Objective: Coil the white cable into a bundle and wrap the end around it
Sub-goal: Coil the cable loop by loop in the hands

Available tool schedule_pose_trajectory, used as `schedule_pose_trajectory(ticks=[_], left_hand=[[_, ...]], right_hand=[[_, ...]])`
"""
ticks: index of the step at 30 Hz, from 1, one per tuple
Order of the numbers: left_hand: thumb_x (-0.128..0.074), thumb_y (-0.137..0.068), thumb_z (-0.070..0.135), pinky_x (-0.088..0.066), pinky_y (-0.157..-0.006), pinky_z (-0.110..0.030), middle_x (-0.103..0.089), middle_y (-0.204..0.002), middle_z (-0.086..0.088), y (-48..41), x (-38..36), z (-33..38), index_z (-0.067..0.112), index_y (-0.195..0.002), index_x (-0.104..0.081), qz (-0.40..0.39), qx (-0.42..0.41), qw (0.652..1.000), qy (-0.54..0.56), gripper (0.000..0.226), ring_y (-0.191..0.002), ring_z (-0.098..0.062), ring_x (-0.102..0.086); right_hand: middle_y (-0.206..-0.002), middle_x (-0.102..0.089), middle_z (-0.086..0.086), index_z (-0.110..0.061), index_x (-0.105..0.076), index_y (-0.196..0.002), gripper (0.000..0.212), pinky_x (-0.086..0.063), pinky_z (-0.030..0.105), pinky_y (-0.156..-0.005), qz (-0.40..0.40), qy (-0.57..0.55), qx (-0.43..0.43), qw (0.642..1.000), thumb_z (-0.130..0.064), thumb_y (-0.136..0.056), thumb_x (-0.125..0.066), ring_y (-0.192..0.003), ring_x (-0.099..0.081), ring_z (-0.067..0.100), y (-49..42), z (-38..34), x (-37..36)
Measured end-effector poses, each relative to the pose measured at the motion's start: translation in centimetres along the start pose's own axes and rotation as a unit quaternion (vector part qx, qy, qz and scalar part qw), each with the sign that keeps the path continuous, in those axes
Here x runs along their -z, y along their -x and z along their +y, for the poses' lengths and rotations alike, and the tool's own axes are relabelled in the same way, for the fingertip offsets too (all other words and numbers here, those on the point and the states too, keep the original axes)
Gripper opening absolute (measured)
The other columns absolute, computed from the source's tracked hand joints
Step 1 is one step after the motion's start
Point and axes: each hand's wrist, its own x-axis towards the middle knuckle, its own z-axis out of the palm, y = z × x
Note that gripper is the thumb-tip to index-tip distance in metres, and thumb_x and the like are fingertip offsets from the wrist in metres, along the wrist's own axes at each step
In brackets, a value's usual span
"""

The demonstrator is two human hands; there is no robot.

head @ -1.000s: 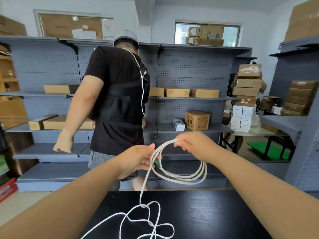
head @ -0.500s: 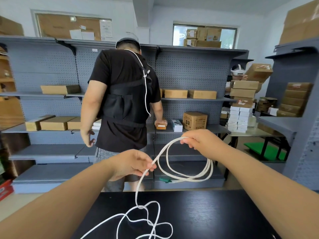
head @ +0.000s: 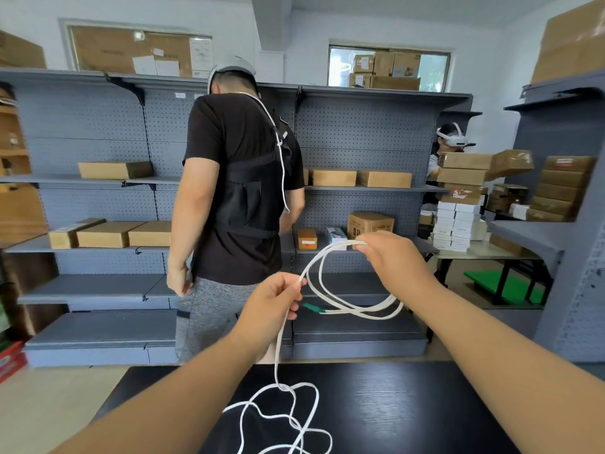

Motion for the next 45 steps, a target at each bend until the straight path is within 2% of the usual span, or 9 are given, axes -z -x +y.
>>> schedule_pose_trajectory(ticks=[9,14,18,21,25,29,33,41,45], left_hand=[[-0.058,-0.089,0.011,-0.045,-0.063,-0.020,-0.049,-0.071,0.002,-0.2,-0.7,-0.8,0.016,-0.093,-0.051,0.011,-0.002,1.000,0.006,0.010,-0.054,-0.006,-0.049],[-0.066,-0.083,0.034,-0.042,-0.064,-0.023,-0.051,-0.071,0.000,0.2,-0.2,-2.1,0.013,-0.081,-0.047,0.035,0.061,0.991,-0.111,0.029,-0.061,-0.013,-0.054],[-0.058,-0.085,0.049,-0.047,-0.083,-0.032,-0.066,-0.069,0.000,0.2,0.0,-2.4,0.011,-0.076,-0.060,-0.043,0.182,0.973,-0.136,0.039,-0.065,-0.017,-0.060],[-0.050,-0.090,0.047,-0.050,-0.076,-0.022,-0.072,-0.089,-0.005,0.5,-0.4,-1.7,0.008,-0.095,-0.066,-0.102,0.222,0.965,-0.099,0.042,-0.070,-0.015,-0.062],[-0.042,-0.096,0.041,-0.040,-0.092,-0.030,-0.067,-0.115,0.002,0.3,-0.9,-1.7,0.019,-0.118,-0.057,-0.099,0.184,0.977,-0.052,0.035,-0.091,-0.012,-0.066],[-0.042,-0.096,0.044,-0.039,-0.097,-0.034,-0.058,-0.128,0.002,0.0,-1.1,-1.9,0.022,-0.120,-0.053,-0.060,0.162,0.984,-0.033,0.034,-0.104,-0.010,-0.061],[-0.046,-0.090,0.054,-0.032,-0.110,-0.042,-0.052,-0.133,-0.003,-0.4,-1.5,-2.2,0.018,-0.135,-0.042,-0.058,0.195,0.979,-0.030,0.058,-0.108,-0.013,-0.060],[-0.053,-0.088,0.049,-0.034,-0.095,-0.029,-0.058,-0.128,0.000,-1.2,-2.6,-2.6,0.016,-0.133,-0.043,0.045,0.144,0.988,0.016,0.057,-0.115,-0.013,-0.053],[-0.047,-0.096,0.034,-0.036,-0.087,-0.024,-0.062,-0.119,0.004,-1.1,-2.4,-2.5,0.020,-0.125,-0.051,0.069,0.089,0.994,0.003,0.033,-0.111,-0.011,-0.054]], right_hand=[[-0.086,-0.060,0.022,0.003,-0.062,-0.096,0.029,-0.038,0.039,-0.075,0.051,-0.162,-0.054,0.984,-0.014,-0.097,-0.039,-0.083,-0.053,0.033,0.2,-0.2,-0.2],[-0.082,-0.060,0.022,0.003,-0.063,-0.094,0.028,-0.039,0.039,-0.073,0.074,-0.220,-0.072,0.970,-0.013,-0.096,-0.041,-0.079,-0.053,0.031,0.2,0.0,-0.2],[-0.082,-0.060,0.022,0.003,-0.063,-0.093,0.028,-0.041,0.038,-0.073,0.079,-0.235,-0.082,0.965,-0.014,-0.096,-0.041,-0.078,-0.053,0.030,0.0,-0.1,-0.3],[-0.081,-0.060,0.020,0.003,-0.063,-0.093,0.028,-0.043,0.040,-0.076,0.082,-0.245,-0.088,0.962,-0.015,-0.096,-0.042,-0.077,-0.054,0.027,-0.1,-0.2,-0.5],[-0.072,-0.056,0.002,-0.006,-0.067,-0.096,0.027,-0.044,0.038,-0.075,0.095,-0.259,-0.099,0.956,-0.015,-0.096,-0.042,-0.066,-0.049,0.011,-0.4,-0.1,-1.0],[-0.063,-0.050,-0.008,-0.013,-0.066,-0.087,0.024,-0.044,0.037,-0.073,0.098,-0.287,-0.108,0.947,-0.015,-0.096,-0.043,-0.064,-0.047,0.007,-0.4,-0.2,-1.4],[-0.062,-0.048,-0.008,-0.011,-0.066,-0.088,0.025,-0.042,0.034,-0.070,0.094,-0.297,-0.110,0.944,-0.015,-0.096,-0.043,-0.060,-0.045,0.004,-0.5,-0.6,-1.5],[-0.065,-0.051,-0.003,-0.007,-0.067,-0.093,0.027,-0.046,0.039,-0.074,0.096,-0.314,-0.121,0.937,-0.017,-0.096,-0.042,-0.064,-0.046,0.010,-0.4,-0.7,-1.8],[-0.066,-0.051,-0.004,-0.010,-0.067,-0.093,0.027,-0.045,0.038,-0.074,0.093,-0.321,-0.128,0.934,-0.017,-0.097,-0.041,-0.064,-0.047,0.012,-0.4,-0.6,-1.7]])
